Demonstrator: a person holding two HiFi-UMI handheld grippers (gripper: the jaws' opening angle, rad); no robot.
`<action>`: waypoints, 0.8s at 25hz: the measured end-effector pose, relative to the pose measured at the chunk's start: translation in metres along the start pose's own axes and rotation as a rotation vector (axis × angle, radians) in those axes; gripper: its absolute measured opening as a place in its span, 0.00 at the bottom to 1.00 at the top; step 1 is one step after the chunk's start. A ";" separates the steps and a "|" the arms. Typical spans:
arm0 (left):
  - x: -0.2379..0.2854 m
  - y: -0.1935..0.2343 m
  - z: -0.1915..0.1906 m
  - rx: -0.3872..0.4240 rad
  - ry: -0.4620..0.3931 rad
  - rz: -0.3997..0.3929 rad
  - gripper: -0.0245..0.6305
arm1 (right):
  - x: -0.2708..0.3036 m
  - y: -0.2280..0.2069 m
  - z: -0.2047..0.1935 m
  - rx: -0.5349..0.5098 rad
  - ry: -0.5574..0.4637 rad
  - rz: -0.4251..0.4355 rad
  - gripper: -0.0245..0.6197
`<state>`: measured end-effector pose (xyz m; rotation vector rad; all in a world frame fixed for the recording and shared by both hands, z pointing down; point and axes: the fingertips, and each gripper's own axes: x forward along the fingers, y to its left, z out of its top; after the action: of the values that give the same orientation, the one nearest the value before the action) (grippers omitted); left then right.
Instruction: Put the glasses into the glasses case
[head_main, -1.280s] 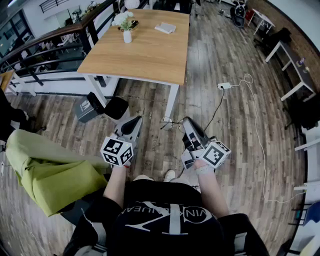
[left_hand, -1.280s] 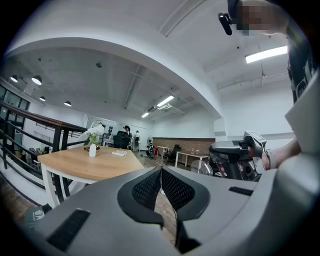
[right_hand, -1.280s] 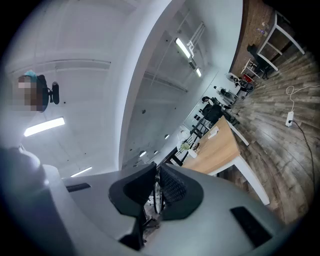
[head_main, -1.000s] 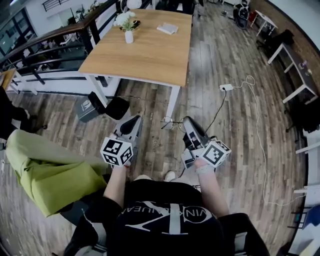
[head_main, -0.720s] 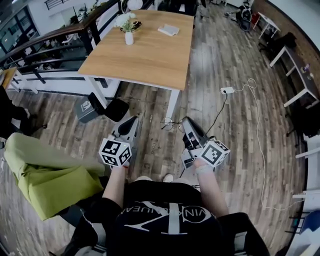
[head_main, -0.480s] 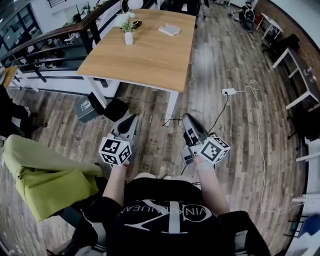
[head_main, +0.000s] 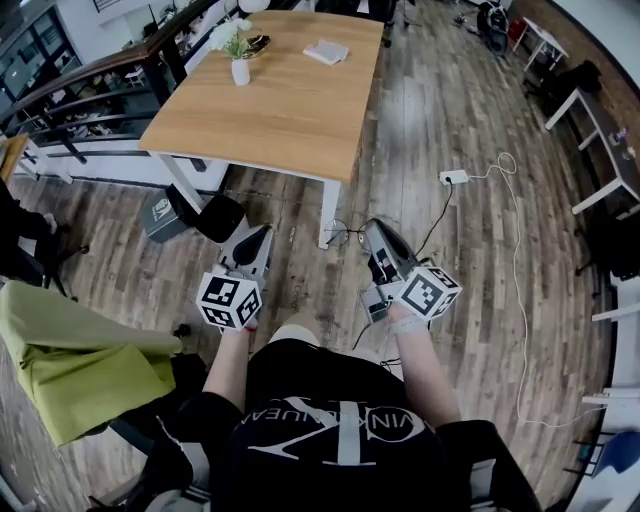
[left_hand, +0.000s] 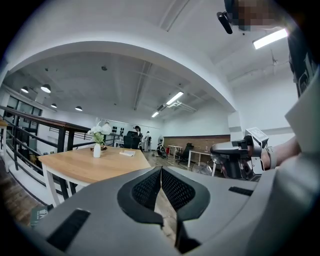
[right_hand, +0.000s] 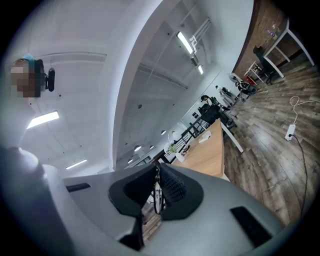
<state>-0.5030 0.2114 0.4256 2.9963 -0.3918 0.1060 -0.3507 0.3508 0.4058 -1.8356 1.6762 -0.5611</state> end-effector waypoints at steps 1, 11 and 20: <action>0.005 -0.001 -0.001 0.001 0.006 0.000 0.07 | 0.000 -0.005 0.002 0.004 -0.001 -0.004 0.10; 0.087 0.007 0.001 0.012 0.024 -0.018 0.07 | 0.027 -0.067 0.042 0.023 -0.020 -0.034 0.10; 0.197 0.025 0.013 -0.004 0.030 -0.063 0.07 | 0.076 -0.136 0.097 0.029 -0.028 -0.091 0.10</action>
<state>-0.3190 0.1358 0.4317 2.9958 -0.2932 0.1437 -0.1769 0.2935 0.4188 -1.8975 1.5647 -0.5922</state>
